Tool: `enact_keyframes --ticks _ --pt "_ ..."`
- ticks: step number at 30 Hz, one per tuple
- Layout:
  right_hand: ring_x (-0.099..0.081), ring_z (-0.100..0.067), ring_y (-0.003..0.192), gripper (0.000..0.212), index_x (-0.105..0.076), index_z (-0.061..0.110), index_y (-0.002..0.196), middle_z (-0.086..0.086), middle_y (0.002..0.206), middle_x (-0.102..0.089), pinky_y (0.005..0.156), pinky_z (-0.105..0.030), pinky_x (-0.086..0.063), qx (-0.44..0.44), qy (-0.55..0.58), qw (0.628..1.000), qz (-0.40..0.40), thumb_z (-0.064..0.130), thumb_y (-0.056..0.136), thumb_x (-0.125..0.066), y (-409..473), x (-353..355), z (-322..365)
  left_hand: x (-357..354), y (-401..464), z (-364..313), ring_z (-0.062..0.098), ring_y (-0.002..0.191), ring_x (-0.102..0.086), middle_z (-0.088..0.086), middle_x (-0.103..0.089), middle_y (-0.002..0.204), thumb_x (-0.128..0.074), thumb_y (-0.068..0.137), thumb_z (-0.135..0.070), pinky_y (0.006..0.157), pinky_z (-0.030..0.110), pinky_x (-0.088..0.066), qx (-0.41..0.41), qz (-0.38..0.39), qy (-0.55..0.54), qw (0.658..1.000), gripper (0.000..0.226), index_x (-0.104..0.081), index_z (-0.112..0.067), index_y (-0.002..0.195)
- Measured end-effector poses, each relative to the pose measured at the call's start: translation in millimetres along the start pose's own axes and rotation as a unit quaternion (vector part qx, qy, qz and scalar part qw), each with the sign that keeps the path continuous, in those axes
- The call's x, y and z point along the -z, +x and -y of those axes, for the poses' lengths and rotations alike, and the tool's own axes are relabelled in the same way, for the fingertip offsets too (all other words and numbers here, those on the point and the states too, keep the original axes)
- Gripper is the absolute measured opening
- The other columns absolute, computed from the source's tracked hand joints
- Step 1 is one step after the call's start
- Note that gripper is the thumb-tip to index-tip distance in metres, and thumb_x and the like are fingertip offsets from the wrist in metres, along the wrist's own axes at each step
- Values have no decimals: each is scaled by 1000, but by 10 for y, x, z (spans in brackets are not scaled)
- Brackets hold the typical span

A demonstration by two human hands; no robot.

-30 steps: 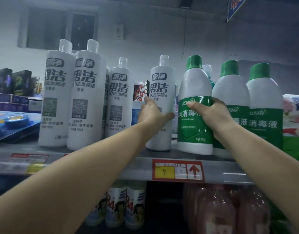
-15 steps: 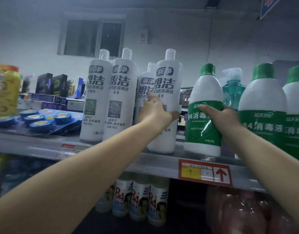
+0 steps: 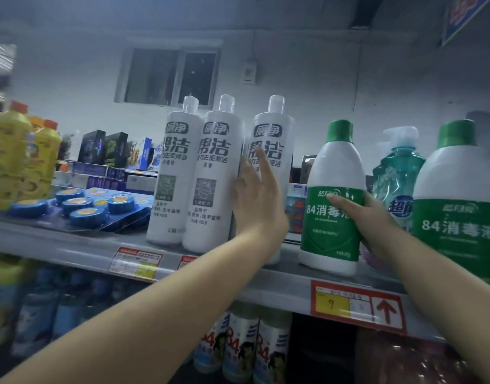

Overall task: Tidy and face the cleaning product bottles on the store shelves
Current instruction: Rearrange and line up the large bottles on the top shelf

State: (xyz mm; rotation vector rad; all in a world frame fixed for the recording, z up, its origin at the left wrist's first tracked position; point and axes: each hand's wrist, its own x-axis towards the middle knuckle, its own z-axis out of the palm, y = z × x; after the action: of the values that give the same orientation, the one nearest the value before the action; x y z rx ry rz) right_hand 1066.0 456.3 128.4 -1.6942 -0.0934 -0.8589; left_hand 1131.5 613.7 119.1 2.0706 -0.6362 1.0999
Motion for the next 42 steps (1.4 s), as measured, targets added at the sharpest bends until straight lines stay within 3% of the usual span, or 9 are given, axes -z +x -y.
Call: enact_keyframes --ticks 5,11,17,22,29,33,36,39,42 --pt "-69 -25 91 45 -59 22 107 -6 99 -72 81 -43 -54 -19 27 998 57 27 64 -71 -2 45 -13 -62 -12 15 37 136 -22 19 9 155 -73 78 -30 110 42 -29 -13 -28 60 998 121 28 -8 141" --pt "-68 -26 97 40 -59 25 105 -5 106 -71 86 -44 -52 -36 -5 996 77 29 67 -72 14 91 26 -146 -20 49 39 137 -23 21 -1 155 -72 78 -33 113 44 -23 -12 -82 106 991 111 11 -3 146" --pt "-67 -19 91 28 -58 15 111 -4 103 -69 72 -31 -54 -21 -62 997 50 15 84 -64 -1 96 123 -243 -9 91 43 135 -30 25 -16 153 -76 74 -22 109 48 -30 -35 -120 149 981 101 -9 -4 147" --pt "-64 -19 94 40 -50 14 124 -3 106 -66 75 -31 -52 -30 -66 996 43 14 87 -62 -3 96 127 -250 -27 95 39 143 -11 23 -2 155 -61 85 -14 114 47 -17 -62 -111 160 979 90 2 -8 148" --pt "-63 -19 96 48 -44 9 130 -3 105 -65 84 -34 -49 -46 -95 992 66 13 86 -63 37 111 166 -273 -17 133 40 130 -42 26 -41 142 -66 60 -10 105 47 -25 -157 -190 224 943 83 -36 -7 138" --pt "-63 -24 102 63 -44 18 127 -4 114 -65 91 -43 -50 -89 -192 971 112 11 73 -76 81 193 114 -235 -23 95 32 103 -64 13 -70 105 -78 55 -10 97 47 -45 -328 -135 212 911 36 -71 -10 91" --pt "-63 -24 103 64 -46 17 126 -4 115 -65 90 -43 -51 -99 -213 965 117 11 71 -78 125 218 89 -246 2 64 20 65 -63 3 -66 66 -81 56 -10 69 31 -53 -397 -60 188 896 17 -66 -10 64" --pt "-65 -20 92 48 -53 18 111 -4 104 -67 75 -32 -55 -70 -221 968 97 8 71 -78 159 151 59 -255 16 -64 21 59 -58 5 -61 62 -75 60 -3 59 30 -48 -380 0 184 906 15 -61 -8 63" --pt "-62 -14 78 35 -52 24 87 -1 91 -64 64 -22 -52 -48 -209 974 69 4 71 -77 198 51 1 -284 23 -163 29 90 -57 12 -62 94 -55 82 -2 83 36 -44 -329 58 215 918 12 -60 -2 92"
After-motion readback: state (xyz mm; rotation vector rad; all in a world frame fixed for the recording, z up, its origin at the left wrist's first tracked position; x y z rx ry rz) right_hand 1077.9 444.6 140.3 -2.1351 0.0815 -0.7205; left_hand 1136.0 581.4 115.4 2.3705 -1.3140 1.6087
